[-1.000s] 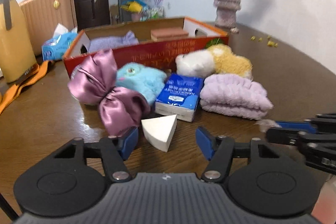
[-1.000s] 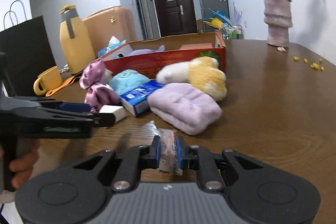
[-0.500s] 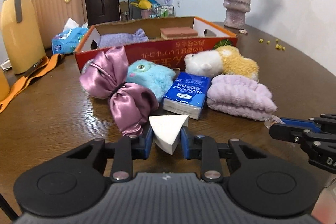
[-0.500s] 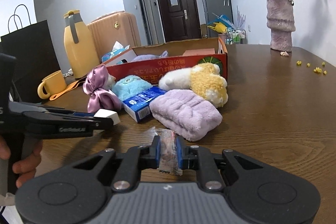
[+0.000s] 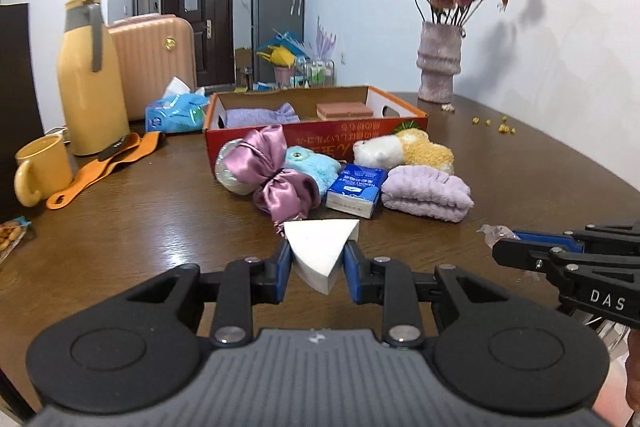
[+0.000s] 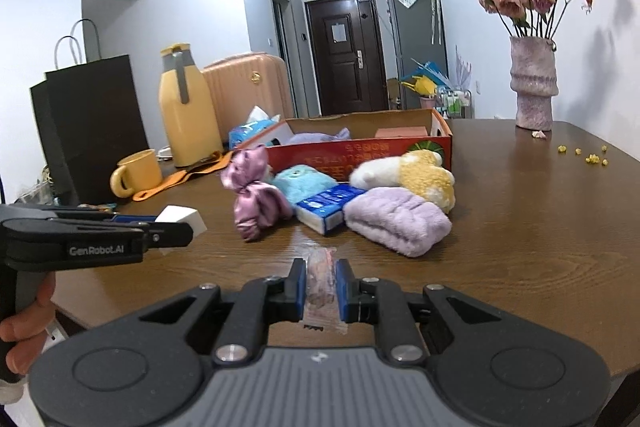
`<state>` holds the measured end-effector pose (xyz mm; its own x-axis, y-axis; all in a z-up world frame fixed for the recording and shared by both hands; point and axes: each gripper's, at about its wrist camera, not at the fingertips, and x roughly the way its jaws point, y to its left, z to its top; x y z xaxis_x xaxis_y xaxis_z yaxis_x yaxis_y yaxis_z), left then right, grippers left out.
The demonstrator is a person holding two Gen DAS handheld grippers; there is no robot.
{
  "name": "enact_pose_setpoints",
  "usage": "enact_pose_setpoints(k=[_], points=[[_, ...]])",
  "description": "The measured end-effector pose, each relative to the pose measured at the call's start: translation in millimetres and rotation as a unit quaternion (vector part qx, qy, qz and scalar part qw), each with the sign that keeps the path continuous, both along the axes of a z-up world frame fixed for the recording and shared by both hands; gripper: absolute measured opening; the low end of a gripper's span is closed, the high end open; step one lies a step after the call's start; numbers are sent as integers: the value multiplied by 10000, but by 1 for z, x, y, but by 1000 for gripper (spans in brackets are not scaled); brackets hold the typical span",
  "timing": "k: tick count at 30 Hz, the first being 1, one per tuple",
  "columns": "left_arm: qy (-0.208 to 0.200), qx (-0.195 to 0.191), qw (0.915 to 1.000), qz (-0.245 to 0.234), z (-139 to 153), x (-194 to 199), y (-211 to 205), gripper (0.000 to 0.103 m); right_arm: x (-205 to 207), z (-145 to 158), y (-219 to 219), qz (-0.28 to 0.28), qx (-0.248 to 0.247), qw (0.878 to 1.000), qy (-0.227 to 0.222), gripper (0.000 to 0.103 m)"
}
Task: Organize soft objects
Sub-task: 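Drop the white sponge into the box with the left gripper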
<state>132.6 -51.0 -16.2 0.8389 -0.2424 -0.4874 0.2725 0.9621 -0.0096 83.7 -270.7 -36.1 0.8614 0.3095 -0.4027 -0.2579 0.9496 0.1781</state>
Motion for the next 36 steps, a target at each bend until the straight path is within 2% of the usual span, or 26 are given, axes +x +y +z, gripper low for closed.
enact_pose_setpoints(k=[9,13,18,21,25,27,29,32,36], points=[[-261,-142,9996,30,11,-26,13,28,-21,12,9,52,-6,9996,-265,15],[-256,-366,9988,-204,23,-6,15,28,-4,21,8,164,-24,9993,-338,15],[-339,-391,9980,-366,49,50,9,28,46,44,0,288,-20,9986,-454,15],[-240,-473,9974,-480,68,102,4,28,98,61,-7,369,2,9987,-345,15],[110,-694,9958,-581,91,185,-3,28,179,79,-12,516,17,9986,-89,15],[209,-544,9969,-529,96,232,-14,28,230,86,-14,445,30,9989,134,15],[376,-394,9972,-517,95,281,-29,28,280,88,-14,477,59,9981,377,15],[795,-258,9956,-417,82,358,-50,29,365,77,-11,442,57,9939,1013,15],[1267,-142,9916,-233,52,438,-70,29,444,55,-3,350,28,9864,1609,15]])
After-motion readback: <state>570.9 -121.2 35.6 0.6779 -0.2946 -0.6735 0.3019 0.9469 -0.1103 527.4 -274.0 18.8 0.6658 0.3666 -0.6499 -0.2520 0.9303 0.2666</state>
